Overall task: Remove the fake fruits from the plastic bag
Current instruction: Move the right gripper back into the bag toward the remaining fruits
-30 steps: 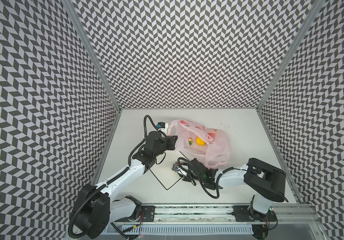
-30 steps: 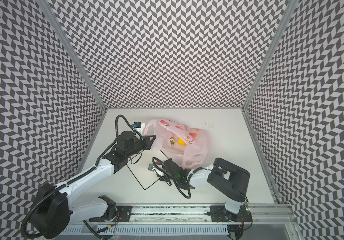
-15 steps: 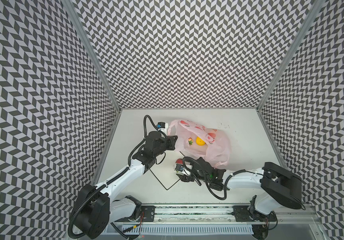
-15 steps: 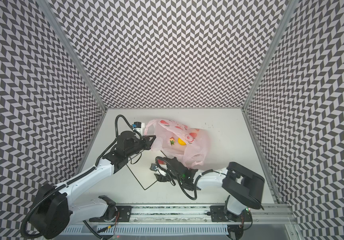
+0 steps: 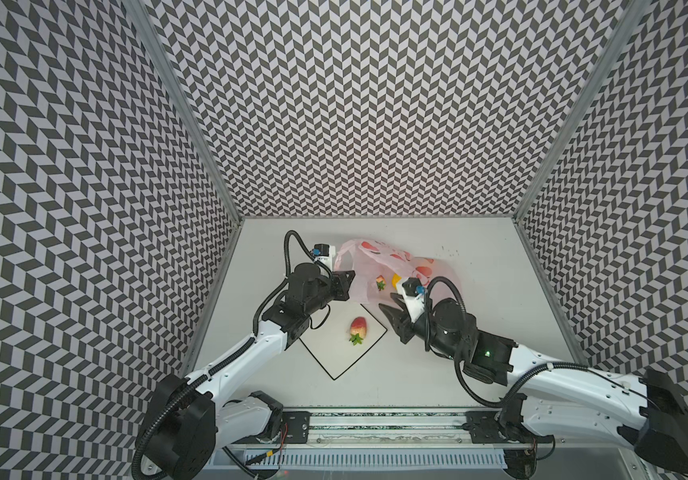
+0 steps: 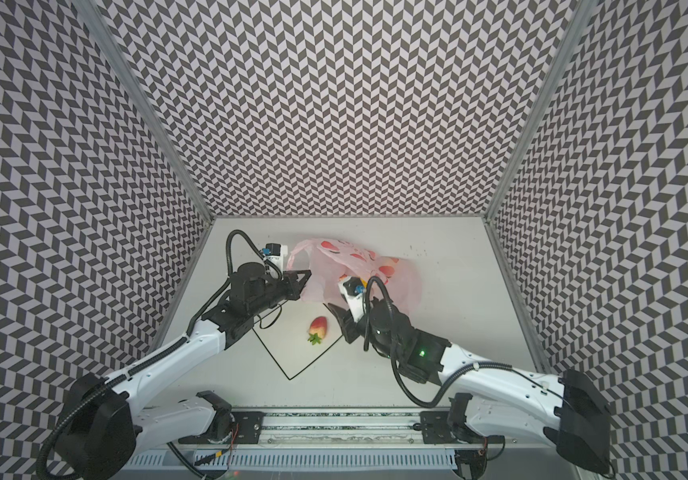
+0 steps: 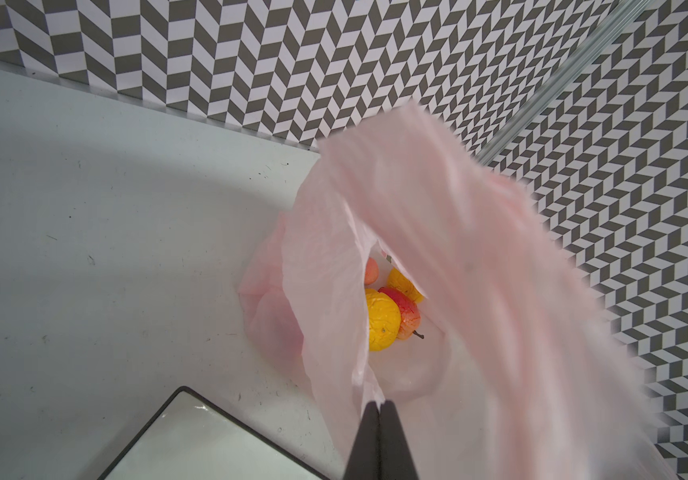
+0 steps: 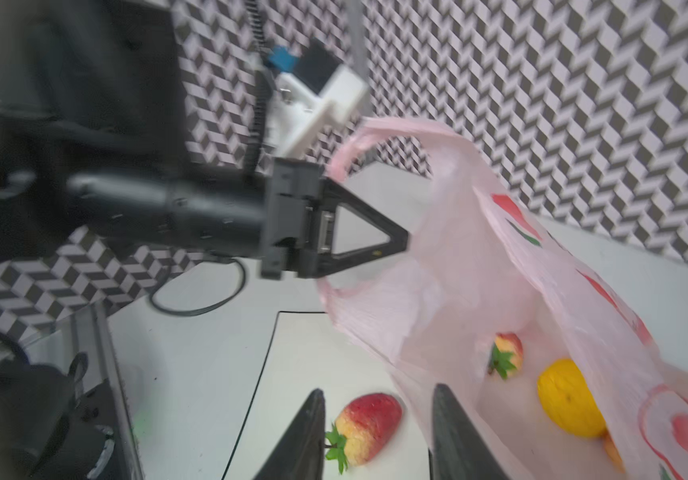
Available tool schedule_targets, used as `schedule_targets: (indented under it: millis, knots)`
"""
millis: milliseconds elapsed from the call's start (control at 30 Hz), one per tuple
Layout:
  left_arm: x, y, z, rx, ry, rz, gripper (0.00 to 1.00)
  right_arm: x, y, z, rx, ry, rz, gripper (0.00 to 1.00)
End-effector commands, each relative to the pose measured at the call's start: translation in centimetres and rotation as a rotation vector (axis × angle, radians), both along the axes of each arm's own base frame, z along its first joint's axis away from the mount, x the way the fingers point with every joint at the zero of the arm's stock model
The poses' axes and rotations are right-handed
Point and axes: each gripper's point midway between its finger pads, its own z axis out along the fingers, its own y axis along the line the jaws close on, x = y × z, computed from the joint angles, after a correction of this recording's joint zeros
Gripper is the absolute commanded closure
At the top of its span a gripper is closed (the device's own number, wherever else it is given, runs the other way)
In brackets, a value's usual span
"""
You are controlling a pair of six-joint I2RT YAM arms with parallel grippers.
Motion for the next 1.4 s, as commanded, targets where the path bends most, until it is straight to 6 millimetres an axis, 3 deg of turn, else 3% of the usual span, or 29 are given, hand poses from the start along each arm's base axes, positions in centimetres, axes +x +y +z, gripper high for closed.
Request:
schedule_targets:
  millis: [0, 167, 400, 633, 767, 1000, 1367]
  knots:
    - [-0.9, -0.1, 0.2, -0.007, -0.002, -0.02, 1.0, 2.2, -1.8, -2.4, 0.097, 0.24, -0.218, 0.68]
    - [-1.8, -0.1, 0.0, 0.01, 0.006, -0.033, 1.0, 5.3, -0.9, -3.9, 0.066, 0.256, -0.29, 0.78]
    - [-3.0, -0.6, -0.1, 0.018, 0.008, -0.049, 1.0, 9.5, 0.4, -7.8, -0.232, 0.182, -0.273, 0.76]
    - [-3.9, -1.2, -0.4, 0.033, 0.001, -0.067, 1.0, 11.7, 0.4, -11.7, -0.535, 0.087, -0.174, 0.59]
    - [-4.3, -1.4, -0.9, 0.049, 0.011, -0.076, 1.0, 12.6, -0.1, -13.2, -0.594, 0.073, -0.148, 0.5]
    - [-5.5, -1.8, -2.1, 0.081, 0.025, -0.103, 1.0, 14.5, -0.3, -15.3, -0.466, 0.238, -0.189, 0.35]
    - [-7.2, -3.2, -3.3, 0.127, 0.032, -0.188, 1.0, 16.9, 1.8, -16.0, -0.1, 0.499, -0.328, 0.36]
